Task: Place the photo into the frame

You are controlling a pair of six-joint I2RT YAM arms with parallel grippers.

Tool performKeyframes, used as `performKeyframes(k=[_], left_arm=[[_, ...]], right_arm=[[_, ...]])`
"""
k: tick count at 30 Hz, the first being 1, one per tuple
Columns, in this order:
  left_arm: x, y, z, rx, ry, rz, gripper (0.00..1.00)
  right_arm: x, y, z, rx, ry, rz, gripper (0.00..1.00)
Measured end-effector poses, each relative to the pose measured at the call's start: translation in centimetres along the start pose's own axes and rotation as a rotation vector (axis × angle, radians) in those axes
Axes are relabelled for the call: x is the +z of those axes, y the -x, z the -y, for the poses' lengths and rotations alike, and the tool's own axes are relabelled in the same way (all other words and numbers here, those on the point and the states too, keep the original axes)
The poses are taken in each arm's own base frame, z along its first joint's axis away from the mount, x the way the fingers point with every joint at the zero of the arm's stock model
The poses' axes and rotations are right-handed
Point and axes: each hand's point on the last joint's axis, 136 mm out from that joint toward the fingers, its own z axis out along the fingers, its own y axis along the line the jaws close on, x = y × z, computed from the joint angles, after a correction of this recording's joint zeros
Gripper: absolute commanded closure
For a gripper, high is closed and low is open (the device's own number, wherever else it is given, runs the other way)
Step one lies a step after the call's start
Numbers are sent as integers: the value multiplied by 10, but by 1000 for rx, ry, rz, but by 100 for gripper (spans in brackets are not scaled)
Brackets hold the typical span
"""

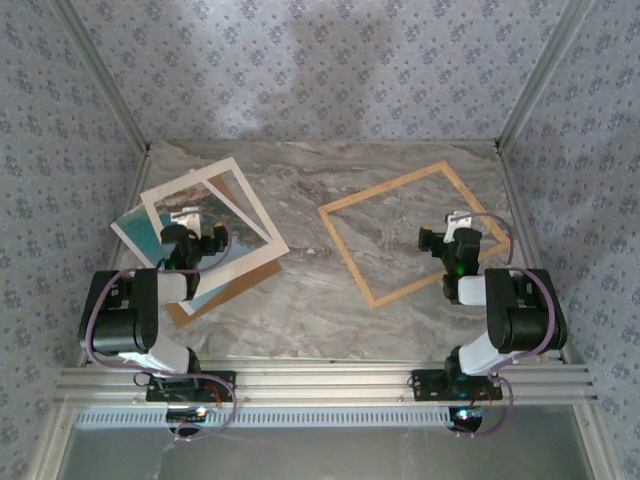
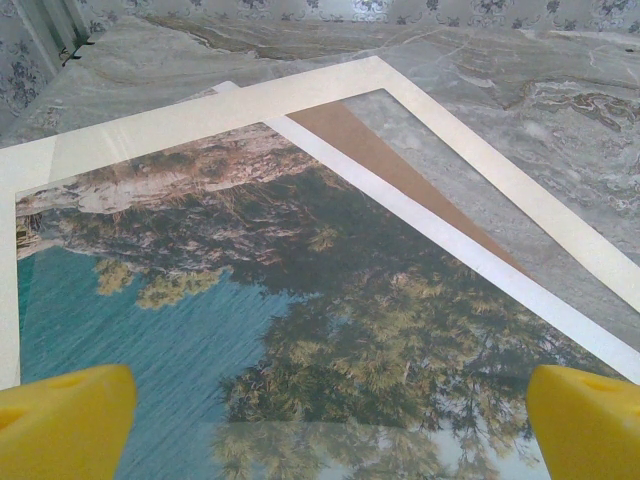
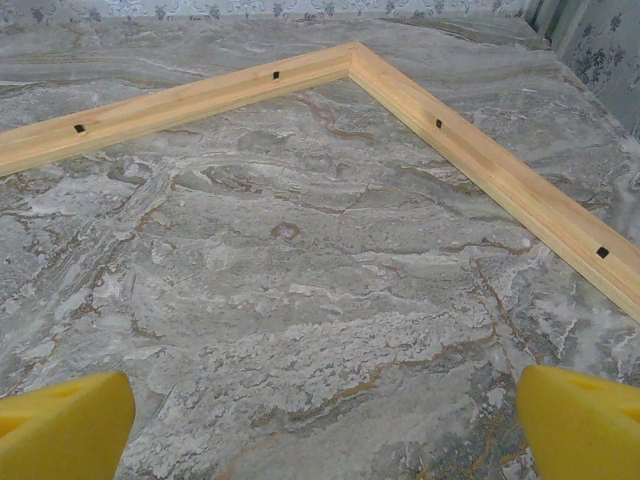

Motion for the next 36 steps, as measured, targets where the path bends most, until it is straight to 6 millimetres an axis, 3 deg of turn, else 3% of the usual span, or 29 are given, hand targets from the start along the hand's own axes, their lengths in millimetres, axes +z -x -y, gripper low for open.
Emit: performKeyframes(k=[17, 19, 22, 25, 27, 29, 33, 36], left_arm=[[-7, 0, -14, -23, 85, -22, 0], [-19, 12, -22, -56, 133, -18, 0], [-36, 50, -31, -146, 166, 48, 0], [-49, 78, -27, -244, 119, 103, 0], [-52, 85, -12, -320, 42, 95, 0], [-52, 84, 11, -365, -39, 56, 0], [-51, 78, 73, -358, -199, -68, 0], [-48, 76, 118, -317, -298, -156, 0]], right_arm=[[-7, 4, 3, -13, -56, -22, 0], [-16, 23, 9, 3, -97, -9, 0], [-31, 68, 19, 115, -136, 53, 0], [-43, 104, 19, 225, -138, 94, 0], [-43, 114, 3, 259, -122, 67, 0], [-36, 117, -27, 259, -81, 16, 0], [-10, 104, -68, 239, -47, -112, 1], [18, 89, -81, 226, -70, -206, 4]])
